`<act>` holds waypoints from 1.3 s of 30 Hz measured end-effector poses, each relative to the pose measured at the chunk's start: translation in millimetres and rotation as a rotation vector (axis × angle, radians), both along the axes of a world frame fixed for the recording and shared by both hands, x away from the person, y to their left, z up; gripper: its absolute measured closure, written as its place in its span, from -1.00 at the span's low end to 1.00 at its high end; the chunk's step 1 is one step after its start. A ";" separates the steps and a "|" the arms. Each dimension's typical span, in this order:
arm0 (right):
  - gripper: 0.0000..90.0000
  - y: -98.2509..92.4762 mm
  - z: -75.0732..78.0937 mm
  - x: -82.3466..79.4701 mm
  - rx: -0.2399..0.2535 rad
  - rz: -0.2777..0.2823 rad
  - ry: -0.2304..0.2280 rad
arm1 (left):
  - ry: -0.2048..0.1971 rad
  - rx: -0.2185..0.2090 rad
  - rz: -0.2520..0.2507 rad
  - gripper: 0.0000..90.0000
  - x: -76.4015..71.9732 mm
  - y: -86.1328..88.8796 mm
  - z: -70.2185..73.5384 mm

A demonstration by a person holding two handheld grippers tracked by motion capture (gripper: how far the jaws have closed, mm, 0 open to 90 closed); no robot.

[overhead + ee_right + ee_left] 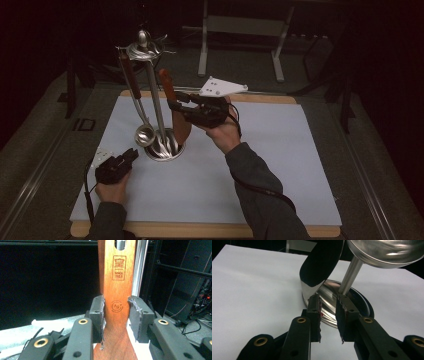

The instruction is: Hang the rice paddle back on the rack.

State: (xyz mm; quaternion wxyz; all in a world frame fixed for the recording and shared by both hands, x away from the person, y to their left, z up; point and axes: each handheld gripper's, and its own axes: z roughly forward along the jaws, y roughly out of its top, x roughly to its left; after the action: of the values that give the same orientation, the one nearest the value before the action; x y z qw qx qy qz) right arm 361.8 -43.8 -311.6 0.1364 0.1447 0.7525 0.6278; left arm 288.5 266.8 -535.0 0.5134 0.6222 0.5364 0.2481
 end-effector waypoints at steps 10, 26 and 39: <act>0.47 5.0 7.7 0.0 0.010 -0.011 -0.010 | 0.000 0.001 -0.001 0.65 -0.1 0.2 0.1; 0.47 12.8 15.3 1.3 0.033 -0.021 -0.010 | 0.000 -0.004 0.001 0.65 -0.3 0.4 0.2; 0.47 18.0 20.0 1.3 0.037 -0.032 -0.013 | -0.001 -0.007 0.002 0.65 -0.3 0.5 0.1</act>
State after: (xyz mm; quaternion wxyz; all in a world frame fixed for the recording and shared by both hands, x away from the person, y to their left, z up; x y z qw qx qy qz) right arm 363.0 -25.8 -291.6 0.1485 0.1554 0.7375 0.6402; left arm 288.2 267.3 -534.9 0.5156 0.6197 0.5376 0.2472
